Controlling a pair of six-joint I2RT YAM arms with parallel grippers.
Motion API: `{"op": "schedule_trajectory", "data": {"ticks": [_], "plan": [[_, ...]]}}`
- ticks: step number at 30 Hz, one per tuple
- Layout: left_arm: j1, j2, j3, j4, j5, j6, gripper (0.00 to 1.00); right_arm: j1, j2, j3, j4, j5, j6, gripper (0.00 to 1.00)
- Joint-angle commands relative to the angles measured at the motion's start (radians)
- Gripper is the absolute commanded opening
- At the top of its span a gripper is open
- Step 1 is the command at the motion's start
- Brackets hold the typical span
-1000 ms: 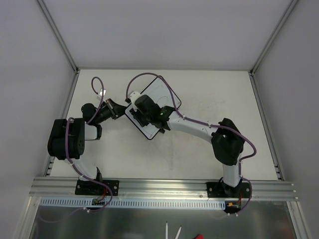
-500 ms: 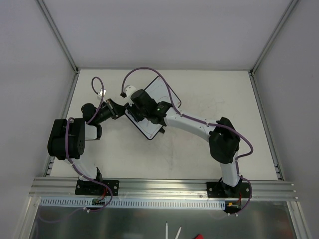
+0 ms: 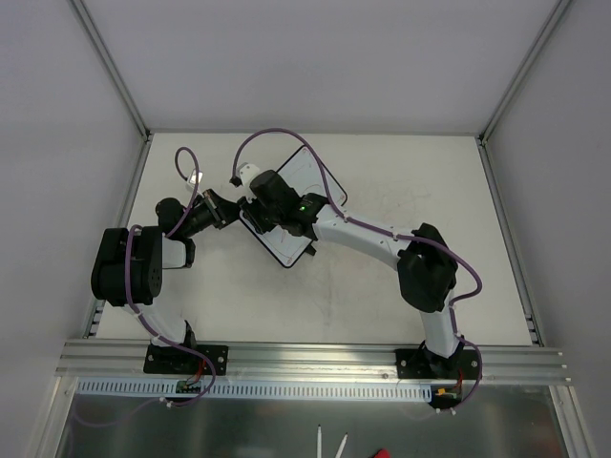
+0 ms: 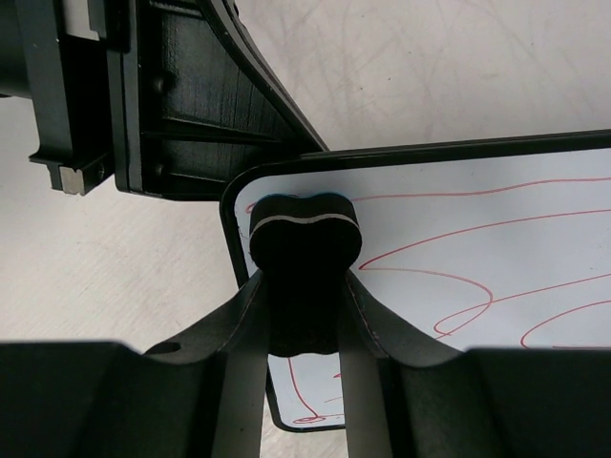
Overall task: Erase the whiteboard
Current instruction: Erase the whiteboard at the whiteboard stand.
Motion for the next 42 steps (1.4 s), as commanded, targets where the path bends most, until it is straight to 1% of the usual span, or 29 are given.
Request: {"op": "schedule_trajectory", "data": {"ticks": [1,8,16,26,37,42], "plan": [[-0.01,-0.008,0.01,0.237,0.034,0.003,0.0,0.007,0.004,-0.004,0.009,-0.049,0.011,0.0],[-0.01,-0.008,0.012,0.234,0.035,0.003,0.0,0.007,-0.02,-0.078,0.025,-0.042,0.012,0.0],[-0.01,-0.003,0.015,0.234,0.03,0.001,0.0,0.007,-0.071,-0.211,0.063,-0.016,0.022,0.0],[-0.01,-0.003,0.021,0.222,0.03,0.003,0.0,0.009,-0.118,-0.331,0.094,0.003,0.025,0.0],[-0.005,0.001,0.022,0.209,0.027,0.004,0.0,0.009,-0.148,-0.401,0.1,0.043,0.028,0.0],[0.01,0.009,0.027,0.2,0.021,0.0,0.0,0.009,-0.166,-0.351,0.092,0.033,0.022,0.0]]}}
